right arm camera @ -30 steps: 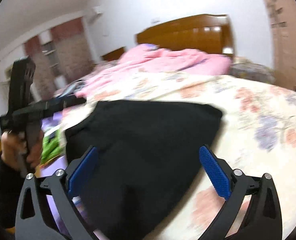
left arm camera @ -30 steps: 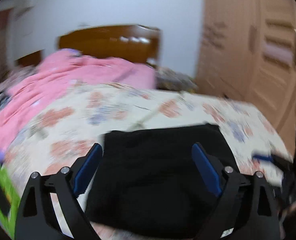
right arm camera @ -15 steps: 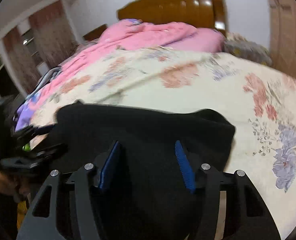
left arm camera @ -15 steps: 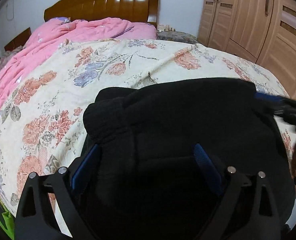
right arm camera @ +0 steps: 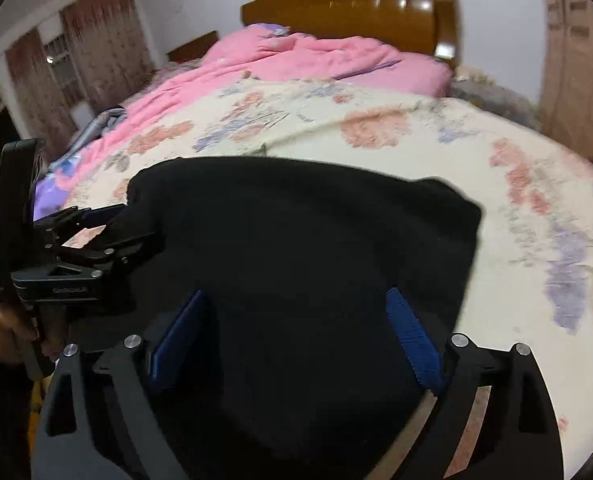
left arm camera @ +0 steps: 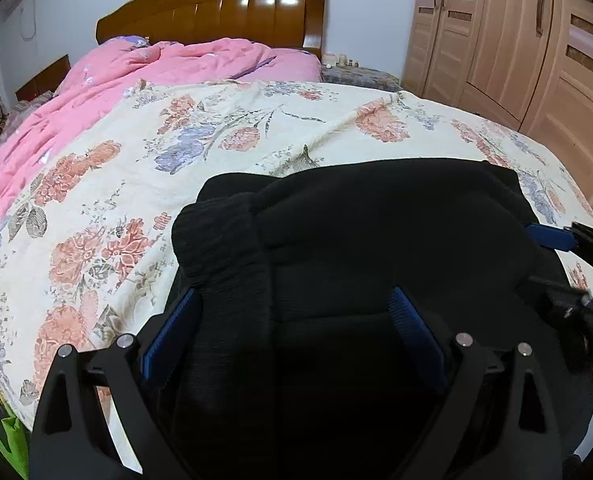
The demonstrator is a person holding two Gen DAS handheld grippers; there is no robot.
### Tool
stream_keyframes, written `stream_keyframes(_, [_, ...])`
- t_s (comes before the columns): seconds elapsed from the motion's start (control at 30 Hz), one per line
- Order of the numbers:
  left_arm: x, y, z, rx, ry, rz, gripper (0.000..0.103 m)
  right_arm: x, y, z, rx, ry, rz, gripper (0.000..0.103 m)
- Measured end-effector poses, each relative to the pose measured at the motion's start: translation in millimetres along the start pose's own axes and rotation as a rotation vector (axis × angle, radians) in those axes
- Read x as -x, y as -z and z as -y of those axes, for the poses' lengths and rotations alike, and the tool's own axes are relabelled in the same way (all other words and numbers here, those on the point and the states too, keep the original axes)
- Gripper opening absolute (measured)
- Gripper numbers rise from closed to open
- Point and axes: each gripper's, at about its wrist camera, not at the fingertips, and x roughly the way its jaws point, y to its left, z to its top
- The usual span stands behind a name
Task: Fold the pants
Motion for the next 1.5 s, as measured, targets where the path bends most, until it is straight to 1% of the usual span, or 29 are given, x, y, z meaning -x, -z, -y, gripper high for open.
stream_keyframes(0.07, [0,0,0,-0.001,-0.002,0.002,0.095,10,9,-18,0.044,-0.027,0.025,0.087])
stream_keyframes(0.13, [1,0,0,0.002,0.0,0.004,0.095,2,21,-30,0.091,-0.028,-0.03,0.087])
stream_keyframes(0.17, [1,1,1,0.001,0.0,0.007,0.095,-1,27,-33,0.11,-0.008,-0.022,0.088])
stream_keyframes(0.2, [1,1,1,0.0,-0.001,0.012,0.095,-1,30,-28,0.08,-0.032,-0.008,0.088])
stream_keyframes(0.27, [2,2,0,0.001,0.002,0.013,0.095,0,28,-20,0.037,-0.055,-0.03,0.088])
stream_keyframes(0.3, [2,2,0,0.003,0.004,0.013,0.095,3,26,-22,0.043,-0.03,-0.039,0.088])
stream_keyframes(0.37, [2,2,0,0.001,0.0,0.012,0.095,16,25,-31,0.062,0.022,-0.02,0.088])
stream_keyframes(0.4, [2,2,0,0.001,-0.001,0.01,0.095,25,28,-37,0.088,0.028,0.009,0.088])
stream_keyframes(0.47, [1,2,-1,0.005,0.005,0.013,0.095,29,37,-45,0.115,0.023,0.012,0.089])
stream_keyframes(0.53, [1,2,0,0.008,0.005,0.015,0.095,26,50,-40,0.086,-0.009,0.021,0.089])
stream_keyframes(0.57, [1,2,-1,0.007,0.005,0.013,0.095,23,54,-29,0.037,-0.062,0.022,0.089])
stream_keyframes(0.63, [1,2,-3,0.014,0.009,0.014,0.095,19,53,-18,-0.012,-0.1,0.003,0.091])
stream_keyframes(0.77, [1,2,-1,0.014,-0.004,0.014,0.096,34,47,-32,0.05,-0.006,-0.037,0.091])
stream_keyframes(0.83, [4,1,0,0.018,-0.01,0.019,0.097,48,53,-30,0.046,-0.017,-0.049,0.091])
stream_keyframes(0.87, [8,2,0,0.022,-0.029,0.041,0.097,55,59,-27,0.037,-0.03,-0.054,0.091])
stream_keyframes(0.9, [15,4,2,0.028,-0.059,0.07,0.1,65,67,-22,0.021,-0.031,-0.049,0.091])
stream_keyframes(0.93, [26,7,7,0.041,-0.126,0.111,0.101,77,73,-16,0.0,-0.027,-0.026,0.091])
stream_keyframes(0.97, [35,11,12,0.048,-0.175,0.138,0.101,93,80,-7,-0.039,-0.033,0.017,0.091])
stream_keyframes(1.0, [45,16,17,0.052,-0.211,0.167,0.101,104,84,-2,-0.068,-0.03,0.045,0.091])
stream_keyframes(1.03, [61,25,26,0.049,-0.25,0.218,0.101,115,87,4,-0.097,-0.014,0.078,0.092])
stream_keyframes(1.1, [88,42,42,0.039,-0.276,0.307,0.101,139,89,11,-0.141,0.022,0.168,0.094])
stream_keyframes(1.13, [103,52,52,0.04,-0.27,0.341,0.101,148,90,12,-0.152,0.036,0.207,0.097])
stream_keyframes(1.23, [134,66,74,0.033,-0.213,0.373,0.101,170,95,8,-0.168,0.047,0.311,0.098])
stream_keyframes(1.27, [143,71,81,0.025,-0.208,0.39,0.101,172,98,5,-0.167,0.038,0.331,0.098])
stream_keyframes(1.3, [150,74,87,0.017,-0.219,0.398,0.101,172,103,-1,-0.16,0.035,0.346,0.098])
stream_keyframes(1.37, [159,82,103,0.009,-0.297,0.383,0.101,165,109,-9,-0.137,0.043,0.339,0.098])
stream_keyframes(1.4, [161,86,106,0.011,-0.322,0.378,0.101,159,114,-15,-0.117,0.056,0.322,0.098])
stream_keyframes(1.43, [162,93,111,0.012,-0.336,0.377,0.101,154,120,-20,-0.099,0.069,0.302,0.098])
stream_keyframes(1.5, [160,104,119,0.003,-0.339,0.365,0.101,145,132,-26,-0.071,0.071,0.257,0.098])
